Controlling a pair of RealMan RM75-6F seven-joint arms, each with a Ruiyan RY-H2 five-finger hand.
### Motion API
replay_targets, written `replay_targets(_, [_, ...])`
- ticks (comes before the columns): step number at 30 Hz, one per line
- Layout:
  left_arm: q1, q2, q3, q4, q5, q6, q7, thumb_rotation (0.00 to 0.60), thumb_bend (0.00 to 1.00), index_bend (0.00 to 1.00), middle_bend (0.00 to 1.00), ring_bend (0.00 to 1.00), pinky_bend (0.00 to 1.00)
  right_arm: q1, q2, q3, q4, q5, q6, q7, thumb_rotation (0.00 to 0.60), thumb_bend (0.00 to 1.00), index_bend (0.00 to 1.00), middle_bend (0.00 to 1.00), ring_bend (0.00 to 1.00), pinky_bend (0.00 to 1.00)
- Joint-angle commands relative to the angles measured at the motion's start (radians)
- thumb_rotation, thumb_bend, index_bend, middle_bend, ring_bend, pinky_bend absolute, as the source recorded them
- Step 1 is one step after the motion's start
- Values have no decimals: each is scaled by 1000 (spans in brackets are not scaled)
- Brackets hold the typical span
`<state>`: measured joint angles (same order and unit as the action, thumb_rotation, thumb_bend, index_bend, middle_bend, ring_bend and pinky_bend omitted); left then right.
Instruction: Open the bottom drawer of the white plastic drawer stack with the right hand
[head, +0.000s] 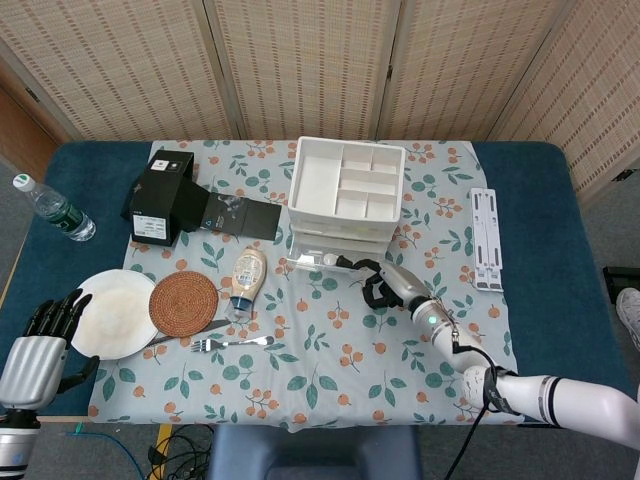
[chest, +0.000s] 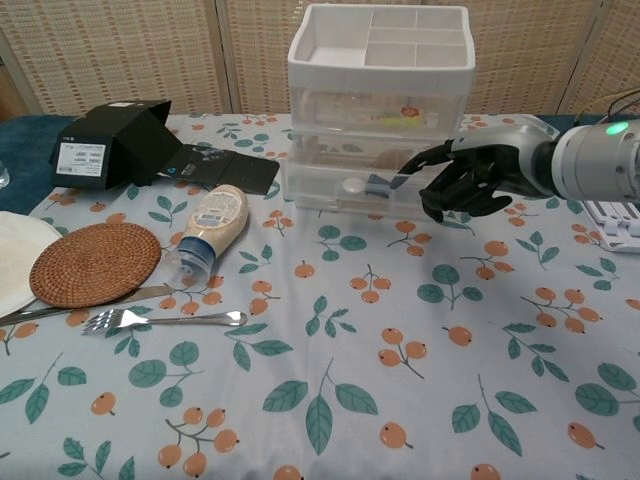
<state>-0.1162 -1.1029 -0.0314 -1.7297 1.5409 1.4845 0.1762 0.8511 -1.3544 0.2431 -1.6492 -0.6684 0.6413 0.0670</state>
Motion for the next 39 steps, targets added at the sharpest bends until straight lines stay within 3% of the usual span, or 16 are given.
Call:
replay_targets(1, [0,0,1,0,0,-1,1,600,255,67,72,111,93,-8,10,-7,-20,-20,-3,8,600,628,228,688,958,999])
replay_targets(26, [5,0,5,7,7,8,-11,600,255,67,72,111,93,-63,66,-64,-155,-151,21,45,600,630,226,687,958,999])
replay_targets(28, [6,1,5,6,8,9,-11,600,255,67,72,111,93,-72,71,-62,-162,-165,33,52,600,630,189,685,958,999])
replay_targets(32, [6,2,5,4,8,10,-10,600,255,67,72,111,93,-90,91,-67,-180,-202,55,52,600,630,17,677,958,999])
replay_targets(39, [4,4,4,-5,13,10,-2,600,255,67,72,111,93,-118,161,-65,-247,-286,70,63,600,584,0,654,955,1000])
